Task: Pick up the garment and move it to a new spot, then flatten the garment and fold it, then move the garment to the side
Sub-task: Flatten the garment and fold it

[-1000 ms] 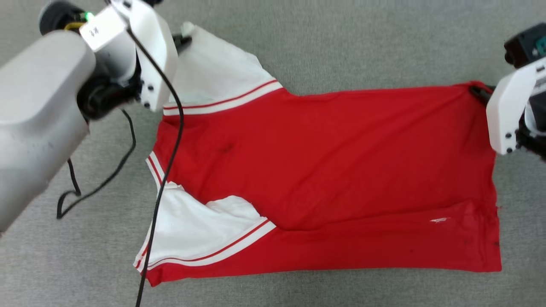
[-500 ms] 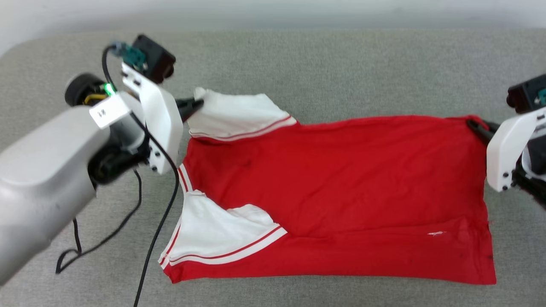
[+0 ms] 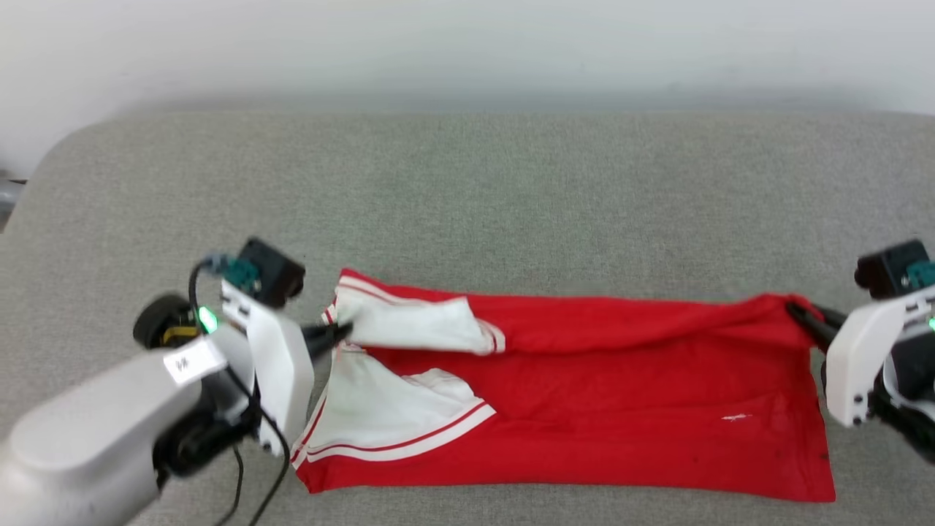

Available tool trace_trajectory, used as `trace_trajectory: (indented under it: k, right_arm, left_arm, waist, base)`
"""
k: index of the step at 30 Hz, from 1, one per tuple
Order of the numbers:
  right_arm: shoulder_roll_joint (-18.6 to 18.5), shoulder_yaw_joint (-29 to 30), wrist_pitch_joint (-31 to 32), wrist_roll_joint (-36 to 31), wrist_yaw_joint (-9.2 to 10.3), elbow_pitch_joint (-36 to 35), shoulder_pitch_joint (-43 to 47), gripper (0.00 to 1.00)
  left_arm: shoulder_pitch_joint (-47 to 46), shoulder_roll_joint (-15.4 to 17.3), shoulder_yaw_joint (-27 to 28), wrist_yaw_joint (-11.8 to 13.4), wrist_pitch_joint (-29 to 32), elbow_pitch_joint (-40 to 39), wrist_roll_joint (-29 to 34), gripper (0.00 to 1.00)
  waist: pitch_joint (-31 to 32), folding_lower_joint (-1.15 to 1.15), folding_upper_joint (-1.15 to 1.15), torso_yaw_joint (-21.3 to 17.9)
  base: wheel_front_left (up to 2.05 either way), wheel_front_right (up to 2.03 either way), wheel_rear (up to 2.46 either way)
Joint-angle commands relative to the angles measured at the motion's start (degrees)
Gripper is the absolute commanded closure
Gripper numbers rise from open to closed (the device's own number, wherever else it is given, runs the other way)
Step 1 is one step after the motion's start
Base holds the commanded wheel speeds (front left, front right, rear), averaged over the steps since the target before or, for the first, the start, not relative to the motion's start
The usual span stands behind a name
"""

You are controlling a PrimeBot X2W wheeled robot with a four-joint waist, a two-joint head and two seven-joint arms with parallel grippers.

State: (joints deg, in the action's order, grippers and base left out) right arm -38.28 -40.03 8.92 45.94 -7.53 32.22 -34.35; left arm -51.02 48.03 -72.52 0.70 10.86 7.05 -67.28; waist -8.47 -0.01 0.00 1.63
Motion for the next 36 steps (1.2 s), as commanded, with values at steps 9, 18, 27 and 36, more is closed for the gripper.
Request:
trace_trajectory:
  k: [9,18,27,36]
  right_arm:
    - [-2.1,2.6,-2.6,1.3,0.09,-4.2,10.5,1.00]
    - [-0.7,5.9,-1.1,1.3,0.09,-5.4,17.8,1.00]
    - [1.4,7.2,-1.9,0.9,0.09,-3.9,20.7,1.00]
    - [-1.7,13.9,-4.3,3.4,0.08,-12.4,23.4,0.00]
  left_arm:
    - [9.7,3.8,-0.4,4.4,-2.1,-5.7,-2.2,1.00]
    - [16.1,1.7,-0.6,4.6,-3.0,-3.4,-2.9,1.00]
    - [19.2,-2.0,-0.3,3.3,-4.3,2.4,-2.3,1.00]
    - [20.9,-1.8,4.0,9.8,-18.6,1.0,2.4,0.00]
  waist:
    - [2.6,0.01,0.00,0.6]
    - [2.3,0.01,0.00,0.5]
    - [2.5,0.01,0.00,0.4]
    - [5.7,0.01,0.00,0.1]
  base:
    - [0.00,0.00,0.00]
    - [0.00,0.00,0.00]
    - [0.00,0.00,0.00]
    - [0.00,0.00,0.00]
